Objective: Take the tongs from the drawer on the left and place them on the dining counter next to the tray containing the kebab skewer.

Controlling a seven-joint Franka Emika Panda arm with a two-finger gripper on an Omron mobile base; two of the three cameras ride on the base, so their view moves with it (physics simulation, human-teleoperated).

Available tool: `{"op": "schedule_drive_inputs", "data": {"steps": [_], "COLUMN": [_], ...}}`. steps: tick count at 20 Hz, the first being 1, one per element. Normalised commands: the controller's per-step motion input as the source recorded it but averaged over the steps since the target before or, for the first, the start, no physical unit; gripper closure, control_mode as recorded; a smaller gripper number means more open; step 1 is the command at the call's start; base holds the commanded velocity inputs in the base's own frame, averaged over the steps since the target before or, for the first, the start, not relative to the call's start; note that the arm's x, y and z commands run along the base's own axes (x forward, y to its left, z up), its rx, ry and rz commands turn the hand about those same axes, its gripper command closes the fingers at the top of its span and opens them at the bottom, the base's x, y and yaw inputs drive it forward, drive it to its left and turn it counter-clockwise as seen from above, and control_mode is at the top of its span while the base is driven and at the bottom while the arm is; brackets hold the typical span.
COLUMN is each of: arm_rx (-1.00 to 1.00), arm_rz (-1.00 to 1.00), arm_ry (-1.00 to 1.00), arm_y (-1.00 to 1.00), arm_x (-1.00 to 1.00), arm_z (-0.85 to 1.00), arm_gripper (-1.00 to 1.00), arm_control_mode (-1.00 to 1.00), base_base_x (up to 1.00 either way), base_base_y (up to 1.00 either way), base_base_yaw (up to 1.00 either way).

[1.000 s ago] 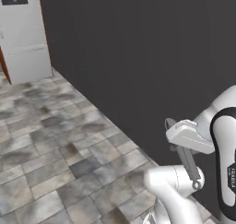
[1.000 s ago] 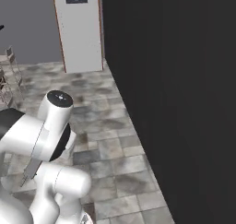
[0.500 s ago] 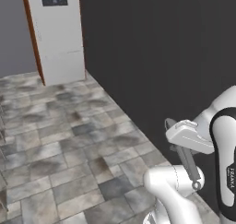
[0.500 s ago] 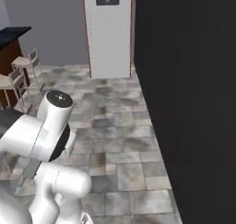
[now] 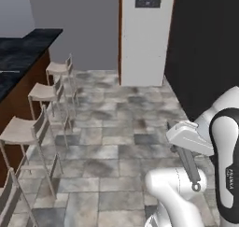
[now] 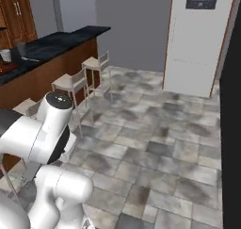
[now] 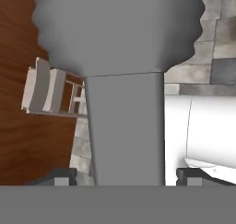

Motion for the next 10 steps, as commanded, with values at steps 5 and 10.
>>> {"op": "schedule_drive_inputs", "data": {"steps": [5, 10], "arm_rx": [0.0, 0.0], "arm_rz": [0.0, 0.0], "arm_ry": [0.0, 0.0], "arm_y": [0.0, 0.0], "arm_x": [0.0, 0.0], "arm_z": [0.0, 0.0], "arm_gripper": [1.0, 1.0], "arm_control_mode": [1.0, 1.0], "base_base_x": [0.96, 1.0], "base_base_y": [-0.12, -0.21], "base_base_yaw": [0.65, 0.62]}}
